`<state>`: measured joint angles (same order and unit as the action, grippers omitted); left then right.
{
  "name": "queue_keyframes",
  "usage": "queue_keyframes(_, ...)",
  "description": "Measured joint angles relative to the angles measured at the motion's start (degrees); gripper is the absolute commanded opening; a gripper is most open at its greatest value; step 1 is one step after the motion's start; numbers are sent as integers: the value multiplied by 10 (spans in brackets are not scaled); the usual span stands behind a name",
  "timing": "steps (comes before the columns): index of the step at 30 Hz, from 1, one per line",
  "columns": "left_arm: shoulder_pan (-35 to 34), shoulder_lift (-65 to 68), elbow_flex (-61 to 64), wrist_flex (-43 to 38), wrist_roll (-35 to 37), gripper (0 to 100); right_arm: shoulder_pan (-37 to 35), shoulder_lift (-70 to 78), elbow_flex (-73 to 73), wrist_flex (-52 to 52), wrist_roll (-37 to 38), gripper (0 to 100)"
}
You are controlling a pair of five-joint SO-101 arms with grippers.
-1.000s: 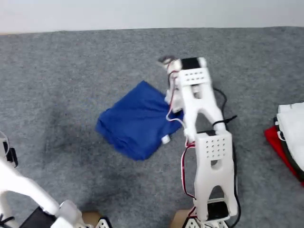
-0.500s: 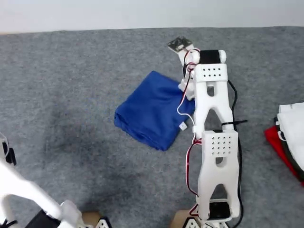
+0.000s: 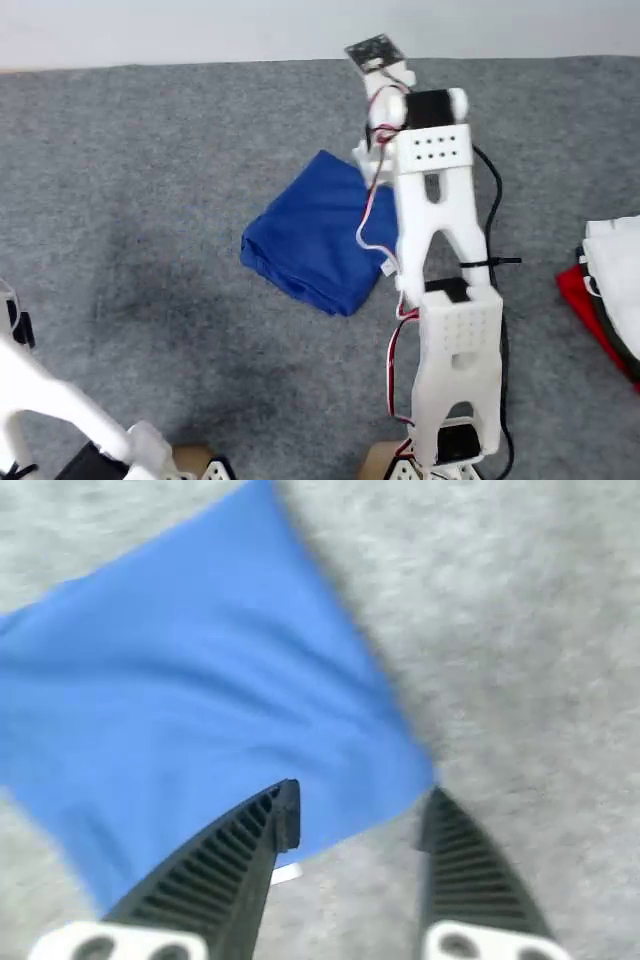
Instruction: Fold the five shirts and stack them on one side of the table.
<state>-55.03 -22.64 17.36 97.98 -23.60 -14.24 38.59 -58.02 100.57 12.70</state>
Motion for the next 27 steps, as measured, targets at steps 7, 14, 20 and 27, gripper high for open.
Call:
queue_keyframes(7, 0, 0, 0, 0, 0, 69, -59, -94, 233, 0, -63, 10)
queue_keyframes(14, 0, 0, 0, 0, 0, 69, -67, -93, 332, 0, -143, 10)
queue_keyframes(20, 0, 0, 0, 0, 0, 69, -118, -18, 334, -16, -156, 10)
queue_keyframes(27, 0, 0, 0, 5, 0, 69, -148, 25, 334, -31, -156, 10)
